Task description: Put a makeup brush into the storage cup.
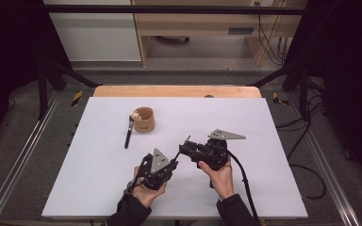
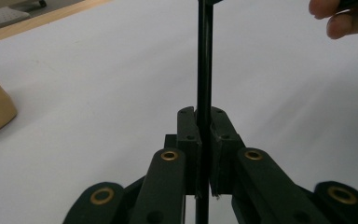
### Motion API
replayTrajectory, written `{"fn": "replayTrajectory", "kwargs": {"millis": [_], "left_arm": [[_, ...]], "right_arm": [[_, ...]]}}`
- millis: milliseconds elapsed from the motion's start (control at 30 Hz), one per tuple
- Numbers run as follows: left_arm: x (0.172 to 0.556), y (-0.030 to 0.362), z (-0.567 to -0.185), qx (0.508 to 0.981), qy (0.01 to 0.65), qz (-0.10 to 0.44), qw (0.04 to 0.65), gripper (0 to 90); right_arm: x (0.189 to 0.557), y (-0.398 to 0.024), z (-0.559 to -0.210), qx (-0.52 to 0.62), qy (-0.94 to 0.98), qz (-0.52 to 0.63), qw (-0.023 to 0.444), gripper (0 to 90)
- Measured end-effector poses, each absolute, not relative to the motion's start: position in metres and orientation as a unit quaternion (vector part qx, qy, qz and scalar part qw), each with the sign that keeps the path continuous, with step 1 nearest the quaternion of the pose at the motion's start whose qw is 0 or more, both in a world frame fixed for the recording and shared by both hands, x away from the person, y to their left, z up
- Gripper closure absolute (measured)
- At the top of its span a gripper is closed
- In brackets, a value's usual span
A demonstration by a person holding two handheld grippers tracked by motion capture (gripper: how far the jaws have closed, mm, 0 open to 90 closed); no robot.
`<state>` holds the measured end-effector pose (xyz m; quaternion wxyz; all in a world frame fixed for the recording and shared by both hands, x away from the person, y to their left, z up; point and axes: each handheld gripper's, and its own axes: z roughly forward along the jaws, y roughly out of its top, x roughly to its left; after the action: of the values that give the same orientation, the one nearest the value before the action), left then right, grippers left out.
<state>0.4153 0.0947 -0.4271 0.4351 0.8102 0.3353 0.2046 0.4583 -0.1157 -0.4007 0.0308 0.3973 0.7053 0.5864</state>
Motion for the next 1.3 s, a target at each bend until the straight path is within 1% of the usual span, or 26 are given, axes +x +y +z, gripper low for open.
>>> {"fn": "replayTrajectory", "kwargs": {"millis": [33, 133, 167, 233, 267, 867, 933, 1000, 1067, 1167, 1300], "left_arm": [[0.415, 0.0938, -0.4272, 0.809, 0.336, 0.204, 0.436, 84.4], [0.4147, 0.0932, -0.4273, 0.809, 0.336, 0.204, 0.437, 84.4], [0.414, 0.0923, -0.4274, 0.808, 0.336, 0.204, 0.438, 84.4], [0.4138, 0.0919, -0.4274, 0.808, 0.335, 0.204, 0.439, 84.4], [0.413, 0.0909, -0.4273, 0.807, 0.335, 0.205, 0.441, 84.4], [0.4103, 0.0864, -0.428, 0.806, 0.33, 0.203, 0.446, 83.6], [0.4098, 0.086, -0.428, 0.807, 0.327, 0.202, 0.448, 81.5], [0.4094, 0.0856, -0.428, 0.807, 0.324, 0.202, 0.45, 77.5], [0.4094, 0.0855, -0.4277, 0.807, 0.324, 0.202, 0.45, 71.7], [0.4091, 0.086, -0.4257, 0.806, 0.325, 0.203, 0.451, 63.4], [0.4093, 0.0882, -0.4187, 0.803, 0.325, 0.208, 0.455, 58.8]], "right_arm": [[0.4583, -0.1167, -0.4008, 0.398, 0.702, 0.59, 0.029, 68.3], [0.4586, -0.1177, -0.4006, 0.399, 0.699, 0.592, 0.027, 70.8], [0.4582, -0.1183, -0.4002, 0.403, 0.696, 0.594, 0.023, 73.9], [0.4583, -0.1185, -0.4002, 0.402, 0.695, 0.596, 0.021, 75.0], [0.4581, -0.1187, -0.3999, 0.402, 0.692, 0.599, 0.022, 77.5], [0.4547, -0.1198, -0.3966, 0.384, 0.684, 0.62, -0.007, 85.2], [0.4535, -0.1195, -0.3959, 0.38, 0.685, 0.621, -0.002, 85.5], [0.4532, -0.1197, -0.3955, 0.379, 0.687, 0.62, 0.001, 85.6], [0.4533, -0.12, -0.3955, 0.377, 0.688, 0.62, 0.005, 85.6], [0.4521, -0.1208, -0.3938, 0.374, 0.693, 0.616, 0.024, 85.6], [0.4507, -0.1203, -0.3933, 0.367, 0.702, 0.608, 0.047, 85.6]]}}
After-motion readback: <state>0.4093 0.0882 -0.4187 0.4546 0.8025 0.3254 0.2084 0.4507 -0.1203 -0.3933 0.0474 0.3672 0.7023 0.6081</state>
